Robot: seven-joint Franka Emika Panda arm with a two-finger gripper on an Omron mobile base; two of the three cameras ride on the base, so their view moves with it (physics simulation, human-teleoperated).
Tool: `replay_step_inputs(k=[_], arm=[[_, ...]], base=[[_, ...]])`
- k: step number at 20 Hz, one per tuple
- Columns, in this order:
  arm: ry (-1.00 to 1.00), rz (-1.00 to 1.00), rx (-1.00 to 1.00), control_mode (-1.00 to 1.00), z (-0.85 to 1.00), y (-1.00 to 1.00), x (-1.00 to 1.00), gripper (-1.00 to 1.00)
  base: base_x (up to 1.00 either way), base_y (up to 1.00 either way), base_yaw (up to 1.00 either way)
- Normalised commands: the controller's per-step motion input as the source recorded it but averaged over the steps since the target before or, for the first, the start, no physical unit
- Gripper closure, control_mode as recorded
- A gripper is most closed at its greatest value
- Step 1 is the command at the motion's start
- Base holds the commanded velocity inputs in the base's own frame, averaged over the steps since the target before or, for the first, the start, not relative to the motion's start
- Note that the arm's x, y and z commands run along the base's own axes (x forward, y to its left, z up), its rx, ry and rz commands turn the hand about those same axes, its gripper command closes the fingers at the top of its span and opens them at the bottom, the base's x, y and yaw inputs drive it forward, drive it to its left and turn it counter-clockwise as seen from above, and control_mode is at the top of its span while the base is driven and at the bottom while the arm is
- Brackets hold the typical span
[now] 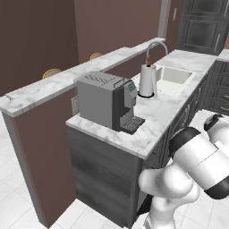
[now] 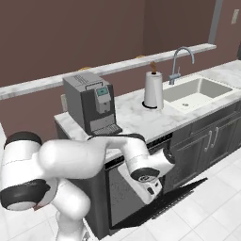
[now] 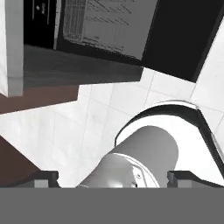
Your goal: Open the dishwasher door and pull out the top rack.
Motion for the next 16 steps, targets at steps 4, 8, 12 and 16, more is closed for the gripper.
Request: replay_step_inputs(k=[4,8,12,16], arm=[[0.48,-0.28,0.00,-1.00,-0.13,0.01,0.99,-1.00],[0.67,-0.32,0.12,-1.00,-0.39,0.00,1.00,-1.00],[0.69,-0.43,0.15,-1.00,-0.41,-0.23,0.75,-1.00],[0.57,-0.44,0.15,-1.00,-0.62,-0.19,0.59,-1.00]], base=[[0.00,0.00,0.00],[0.00,0.00,0.00],[0.00,0.00,0.00],[0.00,0.00,0.00]])
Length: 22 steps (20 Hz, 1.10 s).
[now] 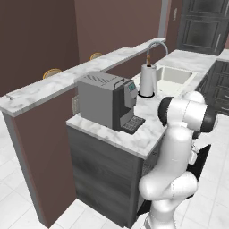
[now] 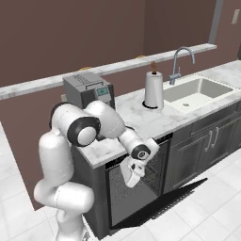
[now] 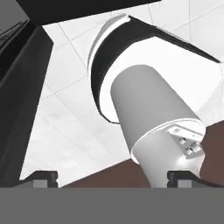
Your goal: Open the dishwasher door and pull out the top rack.
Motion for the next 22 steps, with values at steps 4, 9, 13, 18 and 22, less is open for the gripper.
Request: replay_step_inputs(k=[4,9,13,18,22], arm=[[0.43,-0.39,0.22,-1.00,-0.48,-0.41,0.15,-1.00],[0.22,-0.34,0.14,-1.00,-0.35,-0.04,0.35,-1.00],[0.05,-0.28,0.02,-1.00,-0.52,0.13,0.67,-1.00],[-0.07,-0.20,-0.02,-1.00,-0.47,0.45,0.25,-1.00],[-0.25,-0.09,-0.14,-1.00,-0.17,0.48,0.25,-1.00]], base=[[0.00,0.00,0.00],[0.00,0.00,0.00],[0.00,0.00,0.00],[0.00,0.00,0.00],[0.00,0.00,0.00]])
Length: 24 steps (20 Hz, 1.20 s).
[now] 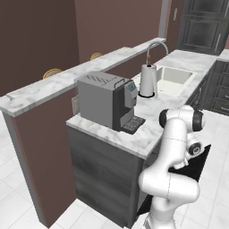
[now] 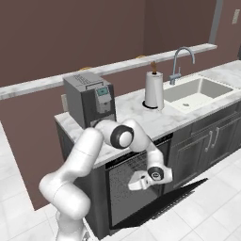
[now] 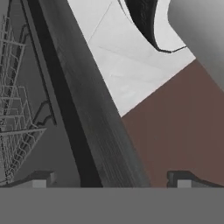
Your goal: Open the dishwasher door and pull out the top rack.
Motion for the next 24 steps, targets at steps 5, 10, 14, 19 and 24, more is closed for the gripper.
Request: replay_step_inputs(k=[5,10,14,19,24], arm=[[-0.33,-0.03,-0.20,-1.00,-0.14,0.33,0.29,-1.00],[-0.24,-0.02,-0.15,-1.00,-0.44,0.00,0.45,-1.00],[-0.08,-0.07,-0.02,-1.00,-0.54,0.00,0.72,-1.00],[0.00,-0.10,0.04,-1.00,-0.44,0.00,0.84,-1.00],[0.00,-0.06,0.10,-1.00,-0.16,-0.18,0.48,-1.00]], base=[[0.00,0.00,0.00],[0.00,0.00,0.00],[0.00,0.00,0.00],[0.00,0.00,0.00],[0.00,0.00,0.00]])
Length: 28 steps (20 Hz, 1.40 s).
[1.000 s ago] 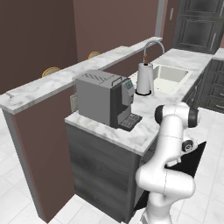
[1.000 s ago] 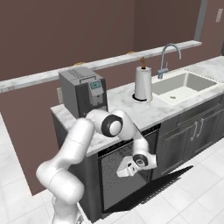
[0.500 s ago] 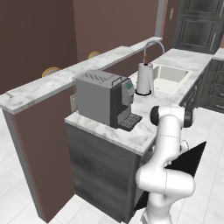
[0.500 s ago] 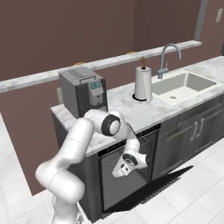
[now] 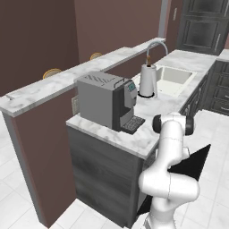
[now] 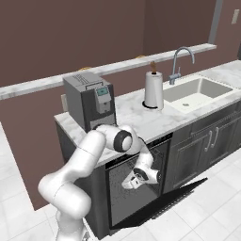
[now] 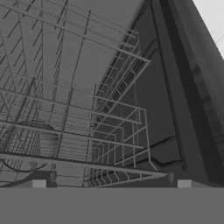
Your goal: Open the dishwasher door and pull out the top rack.
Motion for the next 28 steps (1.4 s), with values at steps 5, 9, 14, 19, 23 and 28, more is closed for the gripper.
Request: replay_step_inputs(k=[5,9,14,19,23,28], arm=[[-0.04,-0.01,0.06,-1.00,0.00,0.01,0.44,-1.00],[-0.17,0.00,0.00,-1.00,-0.01,0.20,0.17,-1.00],[-0.15,0.00,0.00,-1.00,-0.35,0.16,0.32,-1.00],[-0.05,0.00,0.00,-1.00,-0.38,0.01,0.52,-1.00],[0.00,0.00,0.03,-1.00,-0.20,-0.06,0.53,-1.00],[-0.09,0.00,0.06,-1.00,0.13,-0.15,0.01,-1.00]], base=[[0.00,0.00,0.00],[0.00,0.00,0.00],[0.00,0.00,0.00],[0.00,0.00,0.00],[0.00,0.00,0.00],[0.00,0.00,0.00]])
